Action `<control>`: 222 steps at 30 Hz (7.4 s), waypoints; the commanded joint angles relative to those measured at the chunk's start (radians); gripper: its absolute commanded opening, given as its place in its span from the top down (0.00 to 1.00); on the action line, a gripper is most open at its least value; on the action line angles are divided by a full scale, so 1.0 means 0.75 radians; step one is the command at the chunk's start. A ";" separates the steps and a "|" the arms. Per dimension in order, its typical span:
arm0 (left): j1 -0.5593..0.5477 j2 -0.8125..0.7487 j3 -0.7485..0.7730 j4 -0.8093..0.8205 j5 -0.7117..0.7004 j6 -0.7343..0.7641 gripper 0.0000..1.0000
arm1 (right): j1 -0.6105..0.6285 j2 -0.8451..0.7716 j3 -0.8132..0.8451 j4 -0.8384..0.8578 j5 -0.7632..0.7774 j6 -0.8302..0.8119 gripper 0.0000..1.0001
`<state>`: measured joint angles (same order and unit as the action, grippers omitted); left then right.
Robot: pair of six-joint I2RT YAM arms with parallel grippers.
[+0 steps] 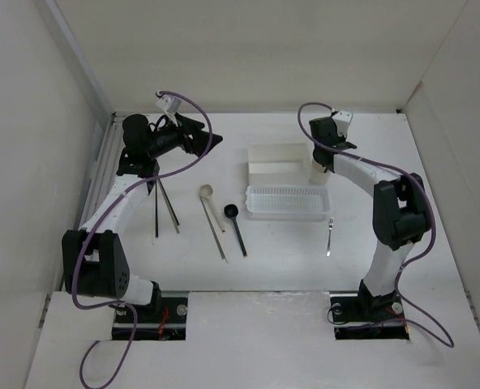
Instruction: Sort the eating utensils into containers
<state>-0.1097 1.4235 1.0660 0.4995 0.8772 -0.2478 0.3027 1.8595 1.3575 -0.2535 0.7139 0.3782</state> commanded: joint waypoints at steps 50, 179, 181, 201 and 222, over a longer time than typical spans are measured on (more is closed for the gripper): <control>0.019 -0.121 -0.080 0.211 -0.032 0.005 0.00 | -0.144 -0.352 -0.538 0.716 -0.815 -0.670 1.00; 0.069 -0.311 -0.294 0.248 -0.118 0.030 0.00 | -0.217 -0.825 -0.708 0.441 -0.676 -0.155 0.31; 0.069 -0.311 -0.294 0.248 -0.118 0.030 0.00 | -0.217 -0.776 -0.655 0.233 -0.635 -0.140 0.29; 0.093 -0.323 -0.384 0.326 -0.143 0.030 0.00 | -0.126 -0.848 -0.730 -0.646 -0.827 0.295 0.57; 0.156 -0.350 -0.460 0.408 -0.182 0.042 0.00 | -0.003 -0.536 -0.771 -0.591 -0.711 0.334 0.67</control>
<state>0.0010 1.1954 0.7269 0.7288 0.7422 -0.2253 0.2897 1.4372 0.7639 -0.7044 0.1310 0.6197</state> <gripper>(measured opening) 0.997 0.327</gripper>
